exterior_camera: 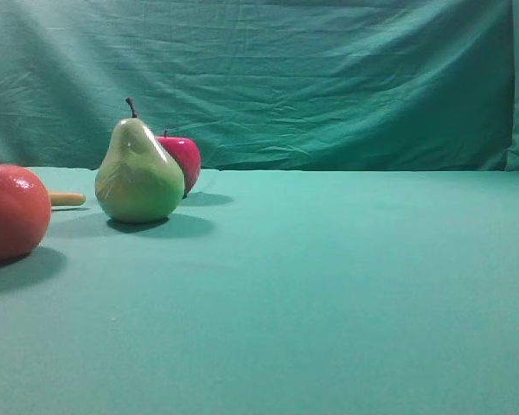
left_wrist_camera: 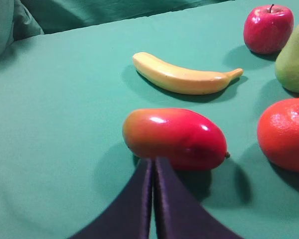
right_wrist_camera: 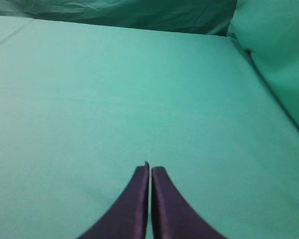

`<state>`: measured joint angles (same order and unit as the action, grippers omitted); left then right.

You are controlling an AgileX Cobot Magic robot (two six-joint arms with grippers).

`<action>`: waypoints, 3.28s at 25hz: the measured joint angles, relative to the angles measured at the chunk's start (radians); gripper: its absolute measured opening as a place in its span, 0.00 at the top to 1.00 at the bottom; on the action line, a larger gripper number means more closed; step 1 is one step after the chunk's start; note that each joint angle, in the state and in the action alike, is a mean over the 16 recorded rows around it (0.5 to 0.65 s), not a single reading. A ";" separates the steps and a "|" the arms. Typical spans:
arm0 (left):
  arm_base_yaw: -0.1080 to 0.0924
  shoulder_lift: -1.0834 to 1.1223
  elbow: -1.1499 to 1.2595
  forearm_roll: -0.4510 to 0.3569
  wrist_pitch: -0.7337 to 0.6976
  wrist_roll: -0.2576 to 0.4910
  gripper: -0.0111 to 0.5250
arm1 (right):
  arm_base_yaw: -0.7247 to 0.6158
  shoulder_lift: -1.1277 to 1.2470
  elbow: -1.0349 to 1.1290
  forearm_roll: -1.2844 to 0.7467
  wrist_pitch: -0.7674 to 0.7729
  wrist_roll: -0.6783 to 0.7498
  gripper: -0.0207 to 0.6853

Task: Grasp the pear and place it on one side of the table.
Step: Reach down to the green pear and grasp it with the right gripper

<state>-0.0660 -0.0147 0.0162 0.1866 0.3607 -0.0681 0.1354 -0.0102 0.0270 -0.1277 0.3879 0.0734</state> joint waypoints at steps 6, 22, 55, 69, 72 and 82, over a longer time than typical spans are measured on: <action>0.000 0.000 0.000 0.000 0.000 0.000 0.98 | 0.000 0.000 0.000 0.000 0.000 0.000 0.97; 0.000 0.000 0.000 0.000 0.000 0.000 0.98 | 0.000 0.000 0.000 -0.007 -0.031 0.000 0.97; 0.000 0.000 0.000 0.000 0.000 0.000 0.98 | 0.270 0.999 -0.621 -0.028 -0.232 0.125 0.97; 0.000 0.000 0.000 0.000 0.000 0.000 0.98 | 0.596 1.669 -1.183 0.004 -0.021 -0.016 0.88; 0.000 0.000 0.000 0.000 0.000 0.000 0.98 | 0.619 1.760 -1.292 0.047 0.025 -0.048 0.75; 0.000 0.000 0.000 0.000 0.000 0.000 0.98 | 0.644 1.977 -1.552 0.236 0.132 -0.208 0.18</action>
<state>-0.0660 -0.0147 0.0162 0.1866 0.3607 -0.0681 0.7793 1.9670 -1.5246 0.1080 0.5195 -0.1342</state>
